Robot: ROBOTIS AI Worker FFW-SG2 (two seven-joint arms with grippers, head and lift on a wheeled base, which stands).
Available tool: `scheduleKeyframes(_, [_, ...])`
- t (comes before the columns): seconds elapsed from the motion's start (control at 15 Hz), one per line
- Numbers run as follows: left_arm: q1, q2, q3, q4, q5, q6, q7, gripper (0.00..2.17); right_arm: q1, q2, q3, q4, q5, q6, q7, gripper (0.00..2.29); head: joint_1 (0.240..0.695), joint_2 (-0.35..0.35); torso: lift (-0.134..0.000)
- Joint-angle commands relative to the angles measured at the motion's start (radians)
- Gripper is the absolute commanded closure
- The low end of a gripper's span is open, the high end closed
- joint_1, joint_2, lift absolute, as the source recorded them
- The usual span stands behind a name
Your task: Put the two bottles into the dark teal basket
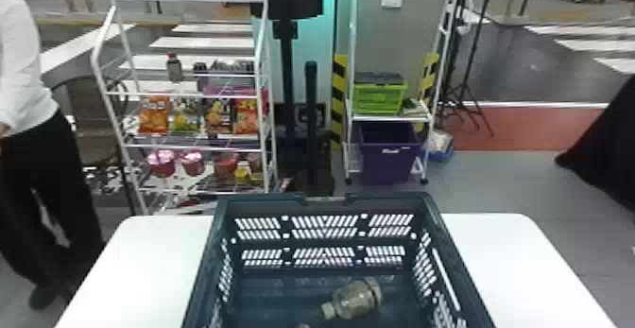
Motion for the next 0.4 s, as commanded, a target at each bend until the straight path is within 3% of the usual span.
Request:
scheduleKeyframes(0.0, [0.004, -0.004, -0.001, -0.001, 0.009, -0.003, 0.001, 0.08, 0.006, 0.002, 0.0, 0.0, 0.0, -0.012, 0.0, 0.09, 0.499, 0.0, 0.0])
scheduleKeyframes(0.33, [0.015, -0.004, -0.019, -0.012, 0.01, -0.009, 0.031, 0.08, 0.027, 0.002, 0.0, 0.0, 0.003, -0.049, 0.0, 0.09, 0.499, 0.0, 0.0])
